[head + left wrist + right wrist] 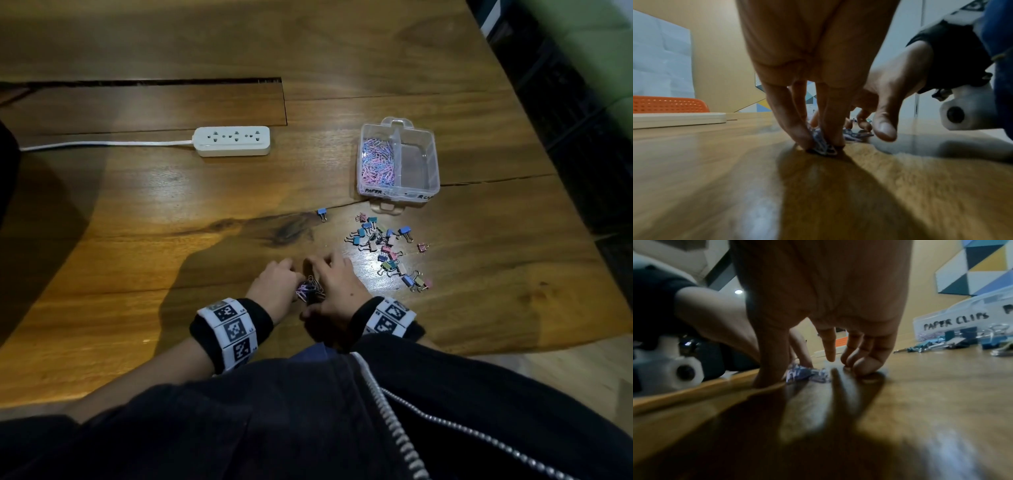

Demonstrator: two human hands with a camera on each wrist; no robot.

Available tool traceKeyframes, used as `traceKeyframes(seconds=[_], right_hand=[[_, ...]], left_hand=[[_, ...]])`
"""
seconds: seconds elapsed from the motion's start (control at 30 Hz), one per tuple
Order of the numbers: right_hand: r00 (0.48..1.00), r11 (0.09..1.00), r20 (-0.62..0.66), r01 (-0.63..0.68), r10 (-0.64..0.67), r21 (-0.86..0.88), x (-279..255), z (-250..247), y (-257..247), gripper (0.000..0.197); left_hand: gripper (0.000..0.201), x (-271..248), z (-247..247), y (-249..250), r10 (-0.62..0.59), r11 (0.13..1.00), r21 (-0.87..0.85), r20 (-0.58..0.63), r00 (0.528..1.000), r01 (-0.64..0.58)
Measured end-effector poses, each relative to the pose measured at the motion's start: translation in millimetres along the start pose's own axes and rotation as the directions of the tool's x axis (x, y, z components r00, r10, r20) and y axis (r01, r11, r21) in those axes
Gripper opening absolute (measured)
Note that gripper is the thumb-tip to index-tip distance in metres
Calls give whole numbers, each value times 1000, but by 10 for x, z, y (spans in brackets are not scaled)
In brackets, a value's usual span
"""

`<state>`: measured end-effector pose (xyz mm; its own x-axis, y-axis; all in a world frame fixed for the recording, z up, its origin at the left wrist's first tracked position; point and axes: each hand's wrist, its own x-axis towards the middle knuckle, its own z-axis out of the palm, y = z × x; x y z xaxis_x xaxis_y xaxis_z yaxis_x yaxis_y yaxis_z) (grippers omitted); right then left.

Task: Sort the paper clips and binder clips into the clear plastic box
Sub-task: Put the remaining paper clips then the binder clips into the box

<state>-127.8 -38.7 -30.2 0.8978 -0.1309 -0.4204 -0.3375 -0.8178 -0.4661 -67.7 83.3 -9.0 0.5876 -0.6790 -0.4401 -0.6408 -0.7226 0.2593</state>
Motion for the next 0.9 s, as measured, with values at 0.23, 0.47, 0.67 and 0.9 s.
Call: traceKeyframes(seconds=[0.23, 0.47, 0.67, 0.9], right_hand=[[995, 993, -15, 99, -100, -71, -5, 77, -32, 53], [987, 983, 20, 158, -157, -97, 19, -13, -45, 21], [997, 996, 62, 49, -44, -75, 49, -137, 49, 24], [996, 972, 4, -83, 84, 221, -106, -276, 255, 18]], left_hand=[[27, -26, -1, -50, 1, 999, -42, -3, 1000, -1], [27, -58, -101, -236, -62, 957, -287, -57, 997, 43], [25, 60, -217, -244, -129, 883, -462, -64, 990, 85], [24, 434, -577, -51, -91, 710, -704, -118, 989, -19]])
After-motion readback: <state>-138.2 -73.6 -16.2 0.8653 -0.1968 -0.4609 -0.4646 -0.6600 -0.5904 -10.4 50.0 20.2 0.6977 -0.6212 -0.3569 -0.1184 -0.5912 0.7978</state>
